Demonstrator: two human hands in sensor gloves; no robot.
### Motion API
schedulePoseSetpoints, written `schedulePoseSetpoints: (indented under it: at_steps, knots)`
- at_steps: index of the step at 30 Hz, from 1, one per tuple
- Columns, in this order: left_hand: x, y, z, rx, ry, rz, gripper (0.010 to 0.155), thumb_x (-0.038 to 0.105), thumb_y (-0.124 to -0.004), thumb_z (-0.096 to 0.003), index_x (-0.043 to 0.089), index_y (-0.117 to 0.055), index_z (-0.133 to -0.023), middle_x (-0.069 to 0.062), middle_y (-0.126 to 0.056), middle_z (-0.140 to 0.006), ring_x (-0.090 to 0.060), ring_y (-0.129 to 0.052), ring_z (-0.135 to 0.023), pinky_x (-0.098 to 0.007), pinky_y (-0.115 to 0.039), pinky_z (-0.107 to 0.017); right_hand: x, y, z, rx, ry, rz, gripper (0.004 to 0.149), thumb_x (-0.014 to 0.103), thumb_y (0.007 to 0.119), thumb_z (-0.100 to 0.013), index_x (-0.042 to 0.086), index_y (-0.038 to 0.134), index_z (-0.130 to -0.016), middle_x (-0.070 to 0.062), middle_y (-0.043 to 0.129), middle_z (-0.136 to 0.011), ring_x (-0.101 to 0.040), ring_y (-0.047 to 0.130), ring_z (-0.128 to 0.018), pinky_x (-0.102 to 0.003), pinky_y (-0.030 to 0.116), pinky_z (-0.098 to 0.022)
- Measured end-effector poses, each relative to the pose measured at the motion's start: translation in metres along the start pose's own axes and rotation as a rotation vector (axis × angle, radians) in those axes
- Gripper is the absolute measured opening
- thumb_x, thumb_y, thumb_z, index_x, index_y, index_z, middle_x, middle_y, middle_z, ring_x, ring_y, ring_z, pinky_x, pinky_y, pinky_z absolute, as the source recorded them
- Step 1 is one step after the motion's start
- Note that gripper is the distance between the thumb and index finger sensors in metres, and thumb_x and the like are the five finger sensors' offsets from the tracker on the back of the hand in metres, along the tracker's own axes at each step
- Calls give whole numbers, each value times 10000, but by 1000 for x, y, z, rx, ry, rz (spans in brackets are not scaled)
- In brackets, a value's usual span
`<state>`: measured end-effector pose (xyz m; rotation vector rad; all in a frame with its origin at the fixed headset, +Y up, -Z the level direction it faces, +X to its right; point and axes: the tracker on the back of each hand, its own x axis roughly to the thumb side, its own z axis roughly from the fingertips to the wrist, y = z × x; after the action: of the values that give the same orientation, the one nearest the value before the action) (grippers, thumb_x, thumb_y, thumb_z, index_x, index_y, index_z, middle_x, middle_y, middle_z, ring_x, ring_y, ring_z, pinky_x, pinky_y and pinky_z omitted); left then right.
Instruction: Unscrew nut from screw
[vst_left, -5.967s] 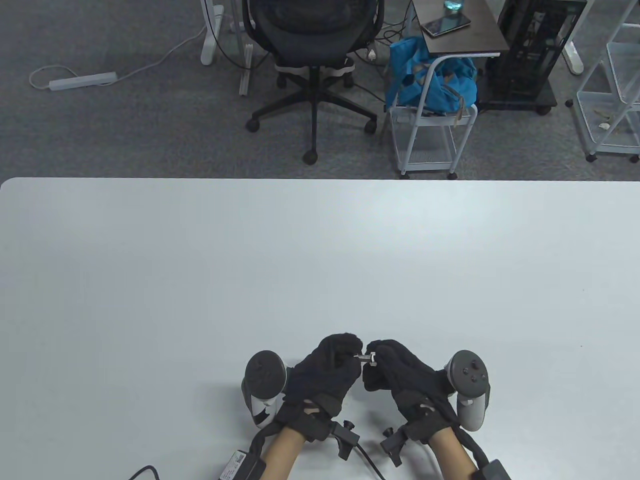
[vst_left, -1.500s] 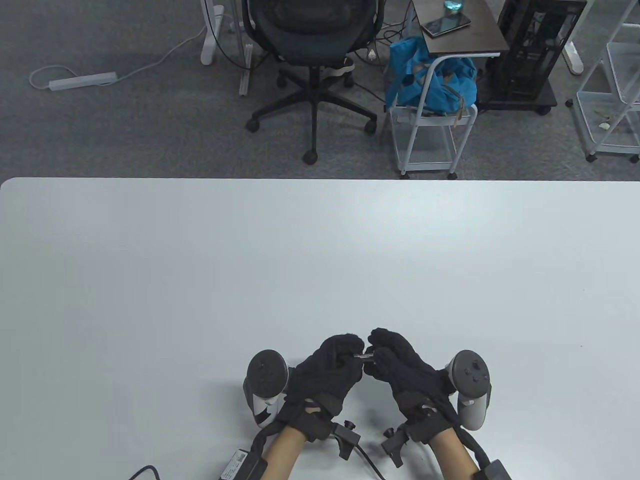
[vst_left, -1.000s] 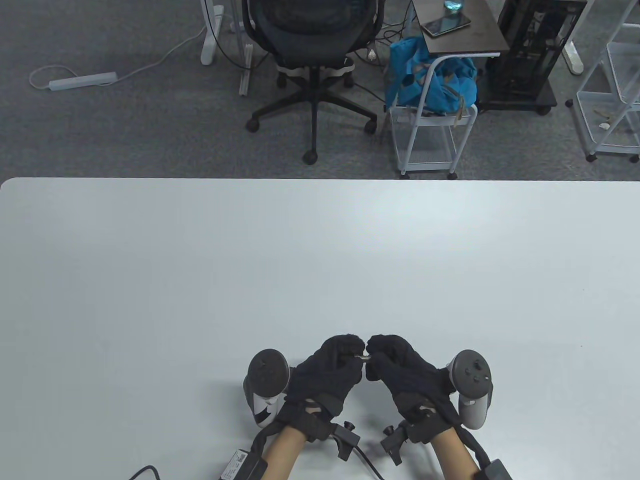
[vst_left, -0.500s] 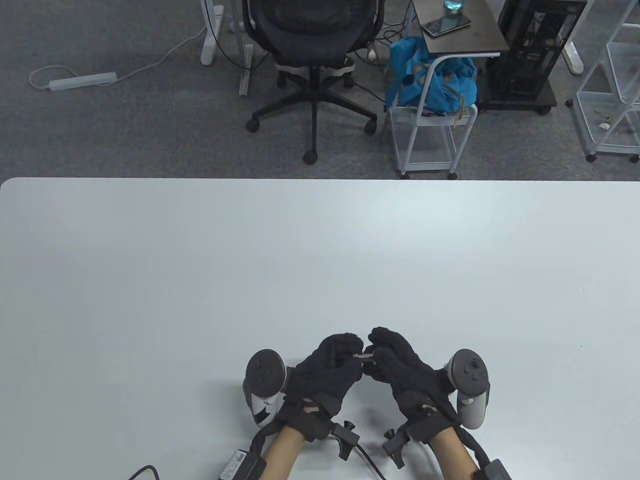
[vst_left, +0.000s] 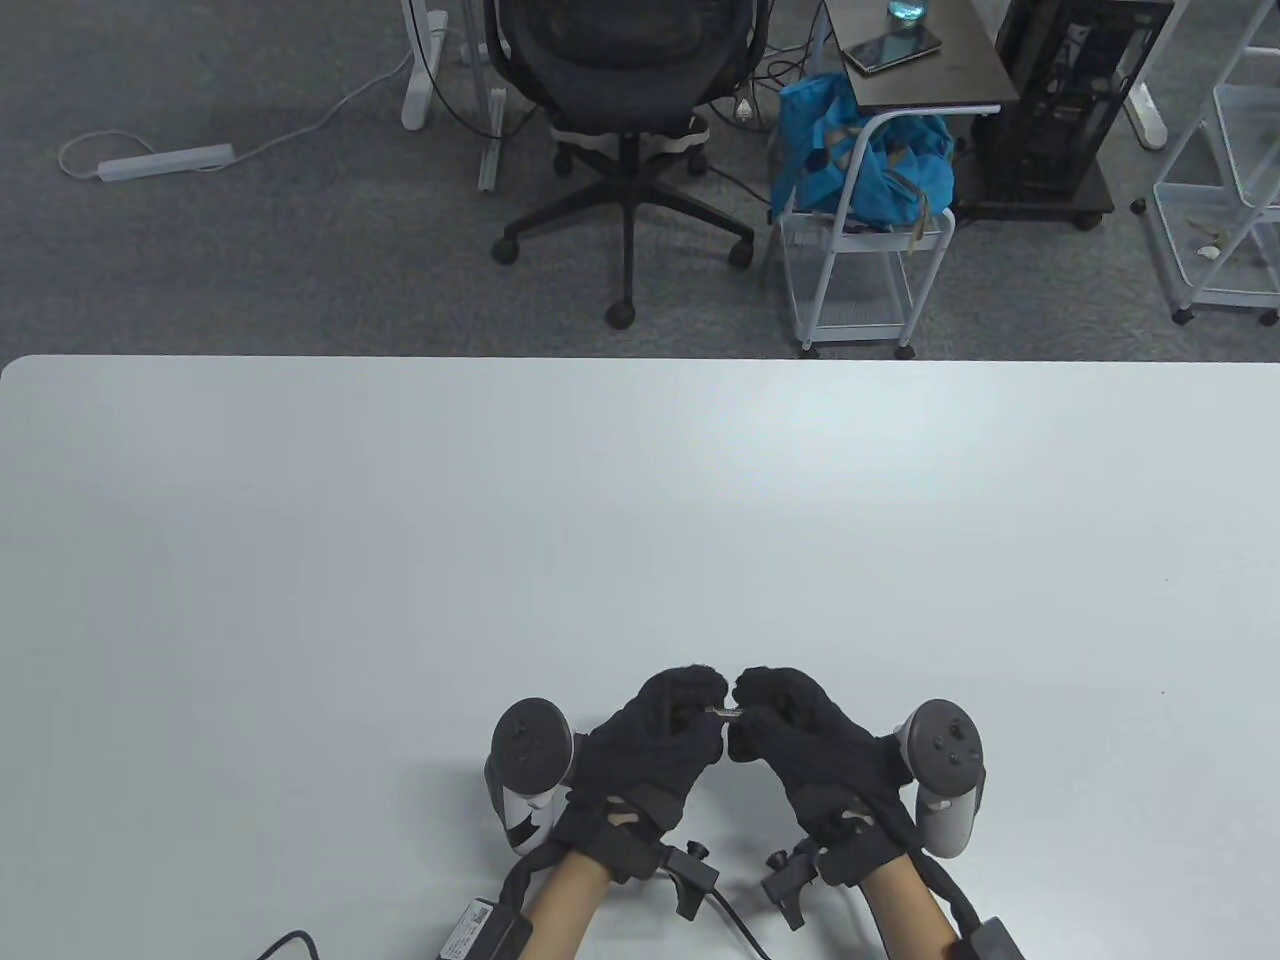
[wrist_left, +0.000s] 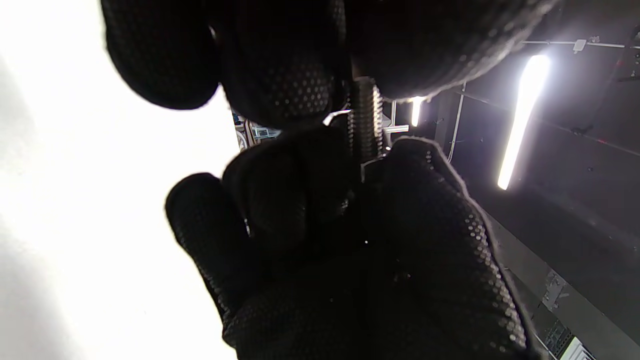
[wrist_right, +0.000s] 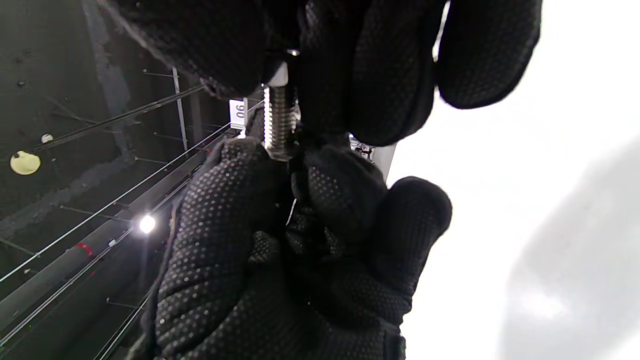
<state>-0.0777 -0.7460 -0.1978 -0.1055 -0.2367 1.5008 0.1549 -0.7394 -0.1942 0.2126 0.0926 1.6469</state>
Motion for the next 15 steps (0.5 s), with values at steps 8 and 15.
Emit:
schedulePoseSetpoints:
  at_steps: [8,15]
  knots:
    - [-4,0,1,15,56,70,503,424,-831,-479,197,-802,-927,-116,-941,-777,-191,-1014,-454,-512,-879,-463,8,-1,2,-24,-69,62,439,328,820,-531,240,767,-958,-108,844,-867,-376,899,-710,-602,752,-585]
    - [-5,3,1,29,65,91,503,420,-824,-485,198,-793,-935,-116,-934,-792,-198,-1013,-469,-515,-873,-473,7,-8,2,-78,-75,42,456,339,812,-533,214,753,-968,-93,839,-874,-374,891,-712,-601,749,-582]
